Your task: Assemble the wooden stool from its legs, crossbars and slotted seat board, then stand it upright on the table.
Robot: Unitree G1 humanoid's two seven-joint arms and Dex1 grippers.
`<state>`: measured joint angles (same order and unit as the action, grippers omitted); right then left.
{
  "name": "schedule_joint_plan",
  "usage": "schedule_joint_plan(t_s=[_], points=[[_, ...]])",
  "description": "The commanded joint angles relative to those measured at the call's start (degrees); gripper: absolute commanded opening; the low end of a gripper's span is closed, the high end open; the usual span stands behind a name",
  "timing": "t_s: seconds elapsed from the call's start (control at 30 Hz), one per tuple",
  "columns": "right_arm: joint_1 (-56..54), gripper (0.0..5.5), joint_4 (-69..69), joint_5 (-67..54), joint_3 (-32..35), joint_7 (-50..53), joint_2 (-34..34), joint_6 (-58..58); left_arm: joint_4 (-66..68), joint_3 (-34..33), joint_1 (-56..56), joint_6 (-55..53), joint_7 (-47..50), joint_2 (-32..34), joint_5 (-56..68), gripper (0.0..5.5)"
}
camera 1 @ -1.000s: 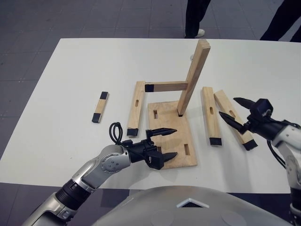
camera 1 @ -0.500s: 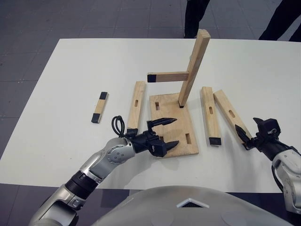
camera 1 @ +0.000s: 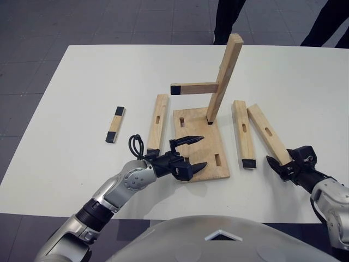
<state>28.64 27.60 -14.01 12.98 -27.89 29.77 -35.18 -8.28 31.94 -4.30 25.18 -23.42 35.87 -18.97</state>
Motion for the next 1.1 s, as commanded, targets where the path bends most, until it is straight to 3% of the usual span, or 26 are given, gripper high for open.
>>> schedule_joint_plan(t_s=[0.03, 0.23, 0.77, 1.1], points=[[0.4, 2.93, -2.0, -1.5, 0.9, 0.5, -0.7, -3.5, 4.9, 0.5, -5.2, -6.6, -3.4, 4.0, -6.7, 4.56], [-0.5, 2.02, -2.5, -2.5, 1.0, 1.1, -1.0, -3.4, 2.4, -1.7, -7.2, -6.7, -3.1, 3.7, -6.1, 4.56], [-3.7, 2.02, -0.4, -4.4, 4.1, 5.2, -5.5, 3.0, -10.9, -8.2, -11.6, -3.5, -4.7, -1.3, 12.1, 4.56], [-6.8, 2.02, 5.5, -13.2, 7.7, 3.4, -12.1, 15.2, -16.7, -9.5, -12.2, -6.8, -7.6, -4.1, 22.9, 4.56]])
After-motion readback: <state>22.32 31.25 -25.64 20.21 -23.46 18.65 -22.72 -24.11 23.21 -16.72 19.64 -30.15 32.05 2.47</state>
